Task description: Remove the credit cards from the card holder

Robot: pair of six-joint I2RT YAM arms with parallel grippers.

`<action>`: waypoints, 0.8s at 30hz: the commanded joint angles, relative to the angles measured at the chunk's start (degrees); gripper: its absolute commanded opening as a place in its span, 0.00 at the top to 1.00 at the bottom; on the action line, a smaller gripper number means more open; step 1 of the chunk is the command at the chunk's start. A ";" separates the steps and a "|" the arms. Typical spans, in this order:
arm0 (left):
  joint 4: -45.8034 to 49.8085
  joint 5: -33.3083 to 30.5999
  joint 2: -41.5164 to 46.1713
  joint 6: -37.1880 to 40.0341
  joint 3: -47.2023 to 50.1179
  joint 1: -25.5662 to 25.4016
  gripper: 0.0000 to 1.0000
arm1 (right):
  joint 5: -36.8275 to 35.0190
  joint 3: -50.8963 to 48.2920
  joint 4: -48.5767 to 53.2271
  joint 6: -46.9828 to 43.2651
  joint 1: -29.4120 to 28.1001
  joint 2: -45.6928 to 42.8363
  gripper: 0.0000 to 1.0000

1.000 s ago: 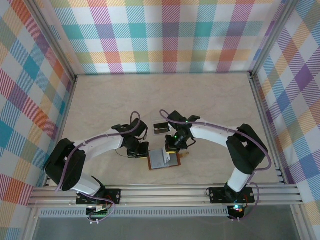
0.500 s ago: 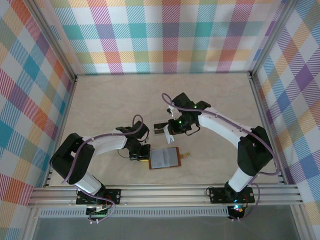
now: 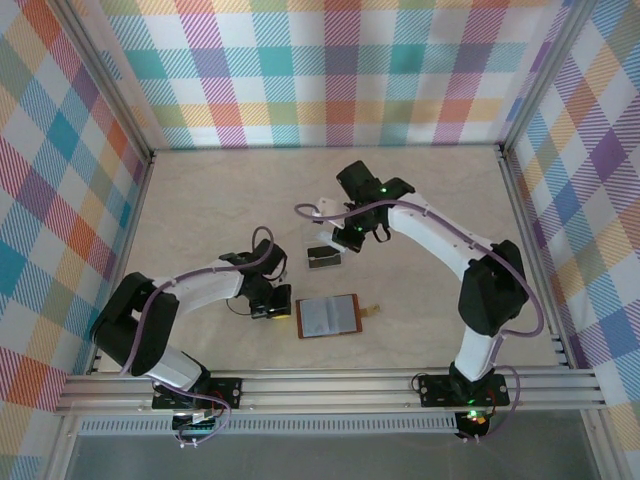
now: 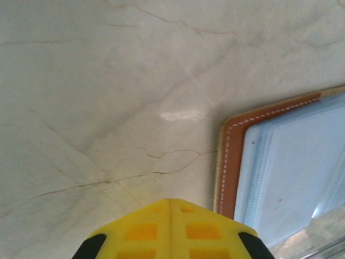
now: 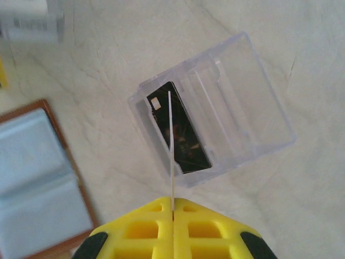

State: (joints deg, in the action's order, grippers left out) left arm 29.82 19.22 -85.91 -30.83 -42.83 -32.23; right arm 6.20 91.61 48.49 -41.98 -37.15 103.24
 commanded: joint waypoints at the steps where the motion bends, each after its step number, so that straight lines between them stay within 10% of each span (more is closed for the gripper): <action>1: 0.52 0.62 1.79 -0.99 2.10 2.23 0.95 | -1.17 4.70 2.94 -18.06 0.01 3.11 1.00; 24: 1.55 0.49 3.05 -0.65 3.39 6.39 0.95 | 0.74 27.87 16.72 -26.48 0.78 26.01 1.00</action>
State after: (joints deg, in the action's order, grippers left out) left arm 29.91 19.44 -82.32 -31.90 -39.62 -26.79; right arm 5.72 116.92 61.60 -68.20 -36.71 127.92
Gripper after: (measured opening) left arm 0.052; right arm 0.057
